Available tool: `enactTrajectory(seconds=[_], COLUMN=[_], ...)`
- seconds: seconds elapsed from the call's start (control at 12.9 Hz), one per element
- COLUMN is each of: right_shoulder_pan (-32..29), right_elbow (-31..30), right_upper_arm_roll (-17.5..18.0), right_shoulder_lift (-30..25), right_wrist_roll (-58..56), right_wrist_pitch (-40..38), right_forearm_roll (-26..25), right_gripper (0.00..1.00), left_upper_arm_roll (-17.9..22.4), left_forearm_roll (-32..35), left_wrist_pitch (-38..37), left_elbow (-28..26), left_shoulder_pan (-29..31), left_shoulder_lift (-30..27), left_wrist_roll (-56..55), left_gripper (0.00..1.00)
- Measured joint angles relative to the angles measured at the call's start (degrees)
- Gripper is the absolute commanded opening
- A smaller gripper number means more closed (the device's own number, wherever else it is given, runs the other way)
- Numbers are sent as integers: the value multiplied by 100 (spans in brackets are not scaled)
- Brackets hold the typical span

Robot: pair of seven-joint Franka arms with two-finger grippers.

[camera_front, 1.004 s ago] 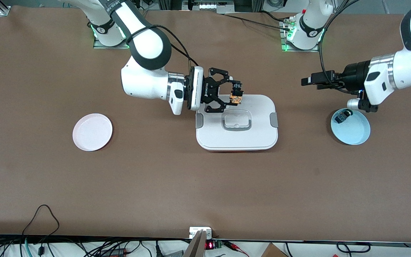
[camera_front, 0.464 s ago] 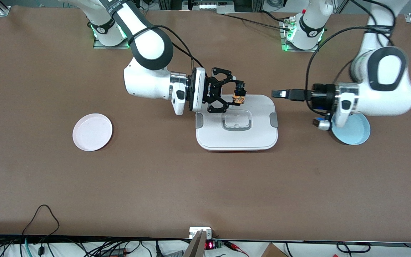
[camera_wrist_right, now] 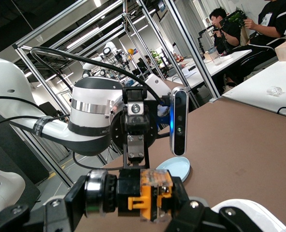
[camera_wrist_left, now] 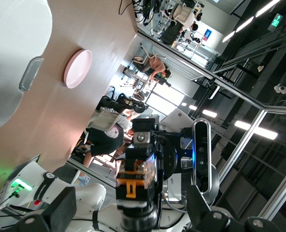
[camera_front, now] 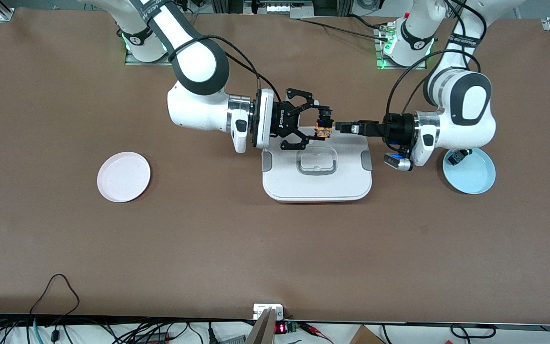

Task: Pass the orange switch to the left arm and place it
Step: 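Hold the switch with the right gripper while the left gripper reaches it, then close the left gripper on the switch and open the right gripper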

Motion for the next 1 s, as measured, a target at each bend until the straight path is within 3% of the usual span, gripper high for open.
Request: enactTrajectory(seconds=[0.08,0.15,0.31,0.39,0.62,0.93,1.0], right_shoulder_pan=[1,2,4,7,14,16,17], right_elbow=[0,0,0,0,0,3,4], right_upper_arm_roll=[0,0,0,0,0,-2,-2], right_shoulder_lift=[0,0,0,0,0,3,3], right_wrist_roll=[-2,-4,-7,-10,-22,-43,-50], right_wrist_pitch=[0,0,0,0,0,1,1], right_forearm_roll=[2,3,4,4,4,32,32], right_gripper=[21,21,21,21,21,22,31], left_upper_arm_roll=[-125,-223,-292,-293,-296,-299,-299], left_forearm_roll=[-153,-289,-386,-387,-387,-419,-419], left_wrist_pitch=[116,194,273,276,277,275,275], left_elbow=[-7,-8,-11,-14,-19,-19,-19], left_shoulder_pan=[-3,-9,-18,-17,-17,-16,-16], left_shoulder_lift=[1,4,20,31,59,61,61], left_wrist_roll=[0,0,100,149,218,246,249], left_gripper=[96,84,45,34,24,23,23])
